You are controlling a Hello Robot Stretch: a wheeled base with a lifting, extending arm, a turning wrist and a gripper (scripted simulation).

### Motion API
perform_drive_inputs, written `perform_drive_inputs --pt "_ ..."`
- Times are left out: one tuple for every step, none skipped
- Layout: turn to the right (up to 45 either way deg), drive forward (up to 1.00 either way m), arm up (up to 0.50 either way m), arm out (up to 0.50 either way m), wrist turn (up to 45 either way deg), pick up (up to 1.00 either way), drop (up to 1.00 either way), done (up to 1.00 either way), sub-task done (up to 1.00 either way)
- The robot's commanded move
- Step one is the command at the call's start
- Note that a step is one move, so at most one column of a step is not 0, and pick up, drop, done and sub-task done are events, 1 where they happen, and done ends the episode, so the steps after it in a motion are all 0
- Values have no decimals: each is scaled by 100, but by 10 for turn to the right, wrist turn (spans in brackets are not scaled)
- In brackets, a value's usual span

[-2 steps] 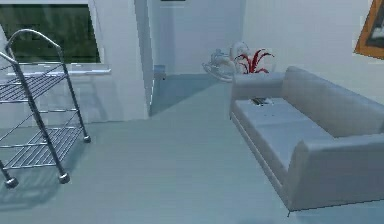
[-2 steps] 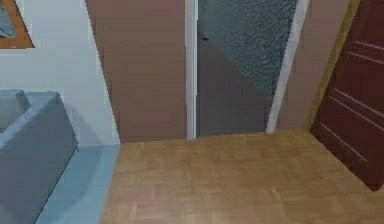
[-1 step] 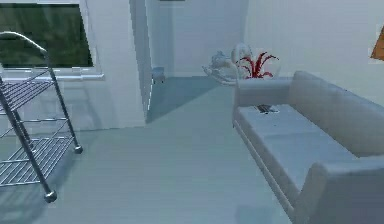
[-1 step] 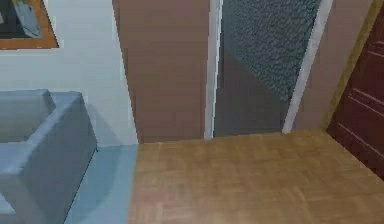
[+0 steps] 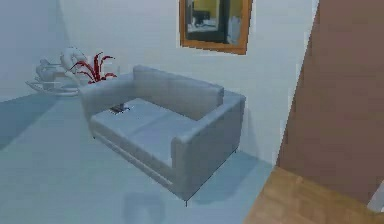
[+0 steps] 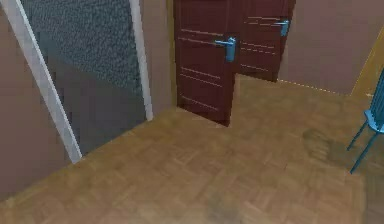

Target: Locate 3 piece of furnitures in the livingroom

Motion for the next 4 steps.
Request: perform_drive_inputs --pt "360 0 0 0 0 0 0 0 0" --pt "0 35 0 0 0 0 0 0 0" --pt "-450 0 0 0 0 0 0 0 0" --pt "0 0 0 0 0 0 0 0 100"
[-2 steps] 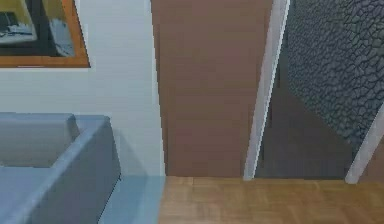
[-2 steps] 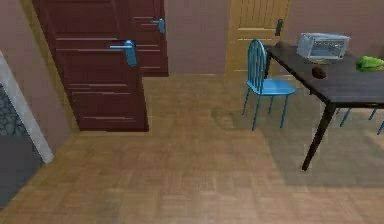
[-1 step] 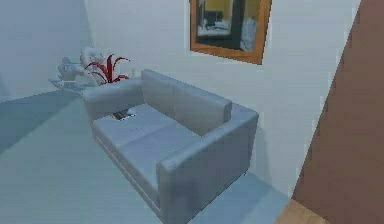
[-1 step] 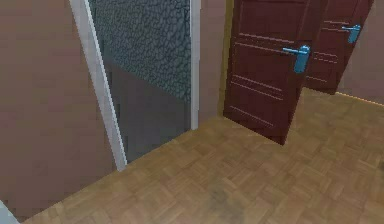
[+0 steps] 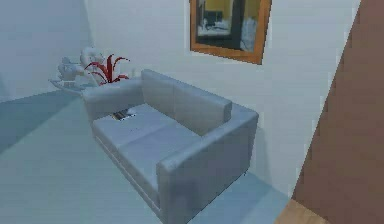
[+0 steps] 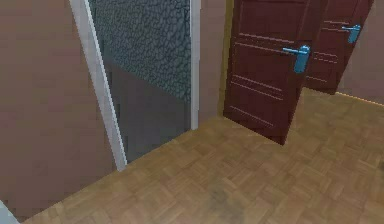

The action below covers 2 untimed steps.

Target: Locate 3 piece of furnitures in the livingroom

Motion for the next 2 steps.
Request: perform_drive_inputs --pt "-450 0 0 0 0 0 0 0 0" --pt "-450 0 0 0 0 0 0 0 0"
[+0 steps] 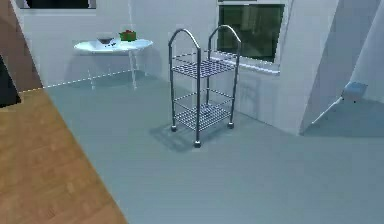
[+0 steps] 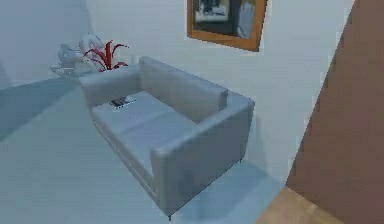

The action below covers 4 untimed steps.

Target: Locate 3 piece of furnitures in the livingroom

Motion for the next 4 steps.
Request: perform_drive_inputs --pt "-300 0 0 0 0 0 0 0 0" --pt "0 100 0 0 0 0 0 0 0" --pt "0 100 0 0 0 0 0 0 0" --pt "0 100 0 0 0 0 0 0 0"
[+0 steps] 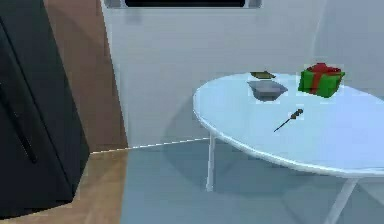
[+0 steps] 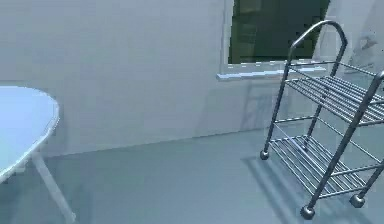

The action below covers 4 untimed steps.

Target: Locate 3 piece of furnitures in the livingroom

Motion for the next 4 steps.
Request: perform_drive_inputs --pt "-330 0 0 0 0 0 0 0 0" --pt "0 5 0 0 0 0 0 0 0" --pt "450 0 0 0 0 0 0 0 0" --pt "180 0 0 0 0 0 0 0 0"
